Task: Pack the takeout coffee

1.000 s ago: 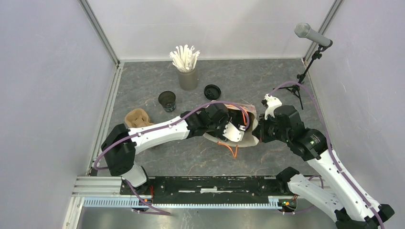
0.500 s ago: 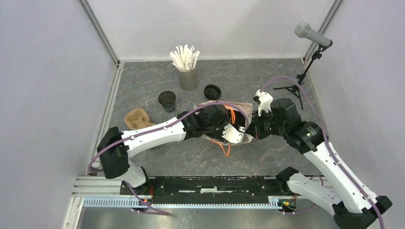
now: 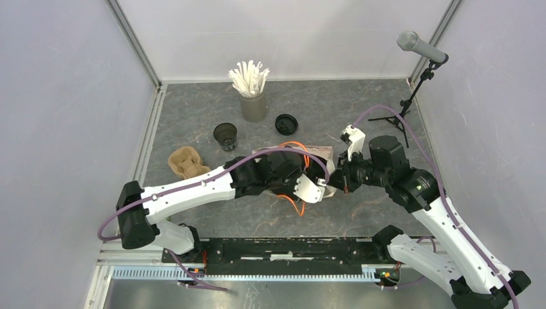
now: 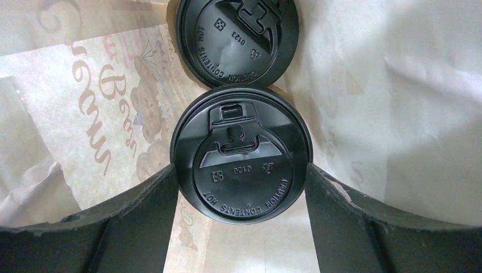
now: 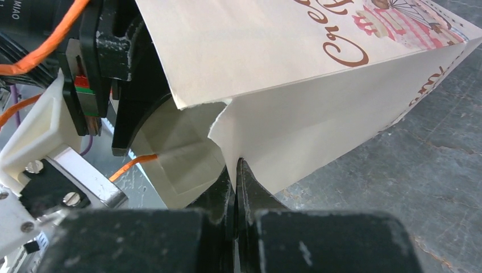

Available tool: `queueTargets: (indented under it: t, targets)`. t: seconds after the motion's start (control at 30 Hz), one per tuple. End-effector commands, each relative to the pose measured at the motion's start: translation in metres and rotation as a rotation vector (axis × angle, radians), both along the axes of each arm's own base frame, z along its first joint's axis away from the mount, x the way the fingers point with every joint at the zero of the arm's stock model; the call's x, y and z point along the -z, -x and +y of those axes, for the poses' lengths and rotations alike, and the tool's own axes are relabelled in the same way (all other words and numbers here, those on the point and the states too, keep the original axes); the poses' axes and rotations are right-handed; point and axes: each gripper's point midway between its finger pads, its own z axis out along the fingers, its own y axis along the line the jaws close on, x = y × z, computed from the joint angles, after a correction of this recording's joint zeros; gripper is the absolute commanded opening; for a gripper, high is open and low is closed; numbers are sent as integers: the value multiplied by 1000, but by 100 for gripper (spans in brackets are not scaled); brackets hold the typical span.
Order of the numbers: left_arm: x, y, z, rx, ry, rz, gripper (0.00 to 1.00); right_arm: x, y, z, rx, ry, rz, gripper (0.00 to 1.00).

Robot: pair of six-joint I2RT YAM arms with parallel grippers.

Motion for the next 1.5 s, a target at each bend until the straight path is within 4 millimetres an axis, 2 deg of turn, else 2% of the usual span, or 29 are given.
queueTargets:
  t: [0.0, 0.13, 0.3, 0.47, 0.6, 0.8, 1.07, 1.47]
  targets:
    - [-19, 16, 11, -38, 31, 9, 21, -1, 11, 4, -51, -42, -6, 0]
    - [-14, 15, 21, -39, 9, -24, 21, 15, 15, 0, -55, -10, 13, 0]
    - [-9, 16, 22, -12, 10, -23, 21, 22, 16, -2, -64, 13, 22, 0]
    - [-5, 23, 29, -22, -5, 79, 23, 19, 15, -4, -61, 21, 12, 0]
    - [-1, 26, 35, 15, -56, 92, 24, 17, 15, -3, -63, 16, 9, 0]
    - [5, 13, 42, 64, -112, 17, 20, 10, 12, -1, -68, 11, -7, 0]
    - [4, 10, 31, 113, -97, 29, 22, 8, 11, 1, -77, 2, -5, 0]
    - [14, 7, 22, 112, -112, 55, 20, 5, 10, 2, -74, -7, -13, 0]
